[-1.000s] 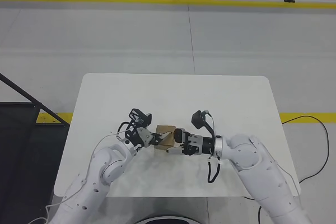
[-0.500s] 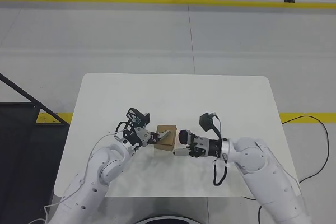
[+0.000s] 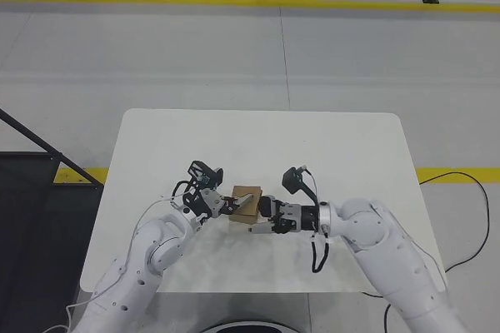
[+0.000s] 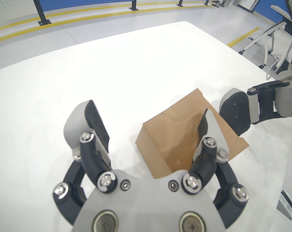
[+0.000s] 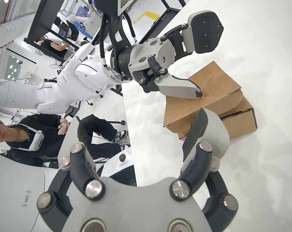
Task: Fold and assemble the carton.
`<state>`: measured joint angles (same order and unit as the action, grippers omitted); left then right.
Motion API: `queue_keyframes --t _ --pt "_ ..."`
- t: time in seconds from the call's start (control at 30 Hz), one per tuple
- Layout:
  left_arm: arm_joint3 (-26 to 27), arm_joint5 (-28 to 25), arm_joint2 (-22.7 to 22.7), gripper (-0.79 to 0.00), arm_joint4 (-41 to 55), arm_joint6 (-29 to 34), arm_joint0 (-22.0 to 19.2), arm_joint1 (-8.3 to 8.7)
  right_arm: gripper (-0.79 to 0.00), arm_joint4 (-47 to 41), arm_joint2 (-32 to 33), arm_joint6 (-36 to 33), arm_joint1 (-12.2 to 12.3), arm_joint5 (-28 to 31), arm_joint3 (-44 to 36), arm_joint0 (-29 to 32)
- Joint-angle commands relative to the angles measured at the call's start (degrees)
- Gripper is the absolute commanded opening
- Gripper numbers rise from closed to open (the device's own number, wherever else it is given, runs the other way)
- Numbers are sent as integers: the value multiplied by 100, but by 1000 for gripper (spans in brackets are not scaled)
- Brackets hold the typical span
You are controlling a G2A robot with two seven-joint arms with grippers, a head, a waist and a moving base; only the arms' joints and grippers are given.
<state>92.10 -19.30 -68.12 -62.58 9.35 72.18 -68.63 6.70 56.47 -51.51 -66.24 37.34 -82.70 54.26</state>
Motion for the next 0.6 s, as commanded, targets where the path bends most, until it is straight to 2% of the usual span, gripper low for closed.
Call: queue_keyframes --t 0.0,0.57 --pt "-2 -1 -1 0 0 1 -2 -2 0 -15 -32 -4 -5 0 34 -35" --pt "-44 -10 29 0 -10 26 -35 -21 0 30 -164 4 0 -82 120 -150"
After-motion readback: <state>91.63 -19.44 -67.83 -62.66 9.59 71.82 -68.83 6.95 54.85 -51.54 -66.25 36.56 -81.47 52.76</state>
